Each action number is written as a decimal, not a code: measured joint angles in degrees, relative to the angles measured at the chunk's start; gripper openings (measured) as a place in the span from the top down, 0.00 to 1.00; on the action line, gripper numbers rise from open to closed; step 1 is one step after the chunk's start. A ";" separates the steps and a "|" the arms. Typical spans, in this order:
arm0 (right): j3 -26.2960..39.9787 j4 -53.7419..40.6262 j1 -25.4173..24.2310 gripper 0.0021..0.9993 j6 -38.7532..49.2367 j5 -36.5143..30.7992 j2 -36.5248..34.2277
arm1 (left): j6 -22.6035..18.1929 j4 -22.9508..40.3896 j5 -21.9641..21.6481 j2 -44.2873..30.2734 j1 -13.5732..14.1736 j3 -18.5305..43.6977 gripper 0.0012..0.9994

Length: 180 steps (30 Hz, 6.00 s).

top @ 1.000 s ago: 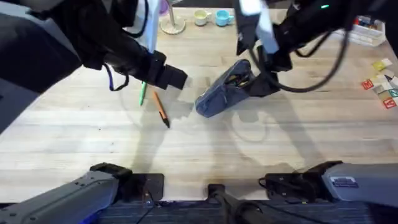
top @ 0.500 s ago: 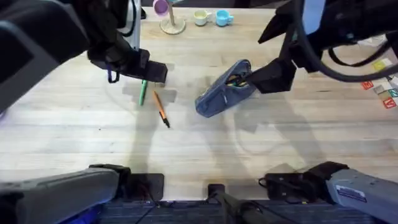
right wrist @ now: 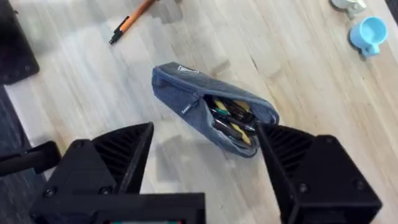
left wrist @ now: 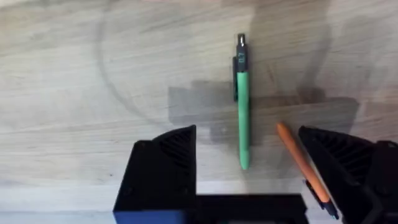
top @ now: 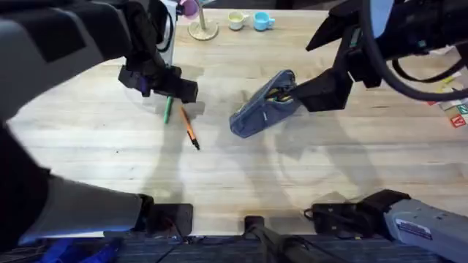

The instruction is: Unzip the bag, pick up the pens from the table one at a time and place them inside, then zip the bag closed.

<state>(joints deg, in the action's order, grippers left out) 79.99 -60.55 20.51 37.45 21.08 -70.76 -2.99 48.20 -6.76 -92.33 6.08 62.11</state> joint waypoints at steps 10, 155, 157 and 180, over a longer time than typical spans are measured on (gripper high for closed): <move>0.00 0.00 0.33 0.00 0.00 0.02 0.00 | 6.69 -1.06 2.38 -5.71 -3.79 0.54 0.01; 0.00 -8.15 0.33 0.00 -16.24 -2.01 25.07 | 42.31 34.56 -6.07 3.30 24.21 31.34 0.01; 0.00 -8.15 0.33 0.00 -16.06 -2.01 25.07 | 45.34 34.69 -7.54 3.30 24.01 30.77 0.01; 0.00 -8.15 0.33 0.00 -13.42 -2.21 25.07 | 40.97 11.34 0.47 3.30 14.66 2.67 0.01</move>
<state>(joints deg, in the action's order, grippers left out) 79.99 -68.71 20.84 24.03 18.87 -45.69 37.99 59.54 -6.29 -89.03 20.73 64.78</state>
